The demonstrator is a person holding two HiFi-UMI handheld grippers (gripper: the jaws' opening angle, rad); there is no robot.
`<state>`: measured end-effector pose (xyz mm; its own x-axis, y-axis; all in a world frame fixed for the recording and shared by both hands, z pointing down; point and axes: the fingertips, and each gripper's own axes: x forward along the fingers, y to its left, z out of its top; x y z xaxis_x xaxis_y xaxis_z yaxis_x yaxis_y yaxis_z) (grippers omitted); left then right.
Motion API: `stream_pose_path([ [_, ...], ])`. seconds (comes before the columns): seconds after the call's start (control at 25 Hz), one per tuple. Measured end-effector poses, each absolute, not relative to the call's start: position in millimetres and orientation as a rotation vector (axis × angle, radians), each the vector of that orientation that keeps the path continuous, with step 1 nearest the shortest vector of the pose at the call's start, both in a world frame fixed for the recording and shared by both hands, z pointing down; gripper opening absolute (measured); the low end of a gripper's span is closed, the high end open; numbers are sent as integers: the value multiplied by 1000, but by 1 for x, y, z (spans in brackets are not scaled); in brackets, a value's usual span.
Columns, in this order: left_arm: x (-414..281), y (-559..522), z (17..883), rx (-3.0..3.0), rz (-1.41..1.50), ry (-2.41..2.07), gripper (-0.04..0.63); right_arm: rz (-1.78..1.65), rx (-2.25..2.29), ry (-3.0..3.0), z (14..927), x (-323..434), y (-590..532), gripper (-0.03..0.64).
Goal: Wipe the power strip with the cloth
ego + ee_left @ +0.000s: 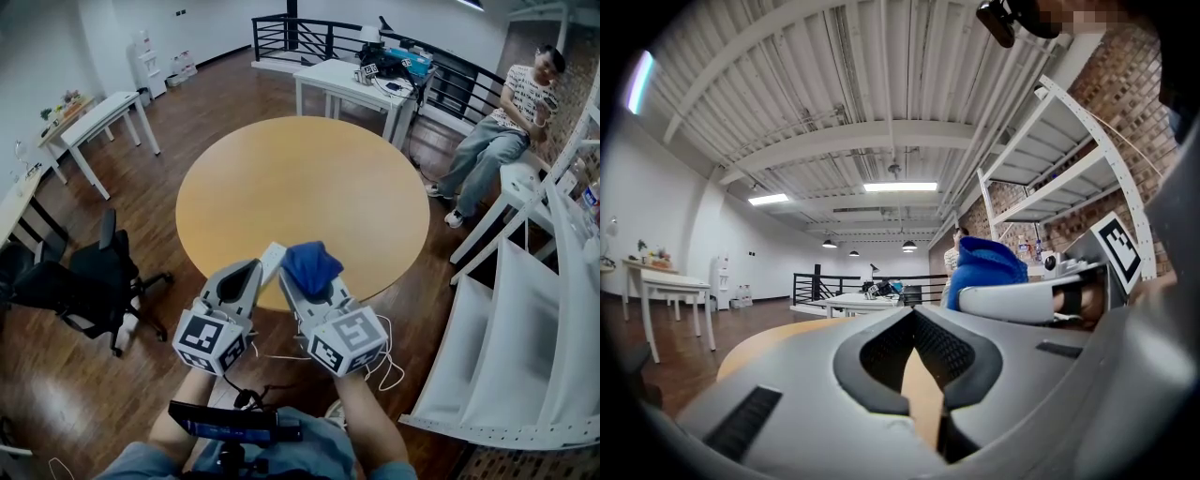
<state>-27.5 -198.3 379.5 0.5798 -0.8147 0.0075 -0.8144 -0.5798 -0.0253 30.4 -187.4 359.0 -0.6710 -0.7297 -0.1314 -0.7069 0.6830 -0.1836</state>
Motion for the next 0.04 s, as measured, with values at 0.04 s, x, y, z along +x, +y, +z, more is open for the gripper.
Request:
stream_pose_path([
  [0.04,-28,-198,380,-2775,-29,1432,5,-172,-1164,2699,359,31,-187,58],
])
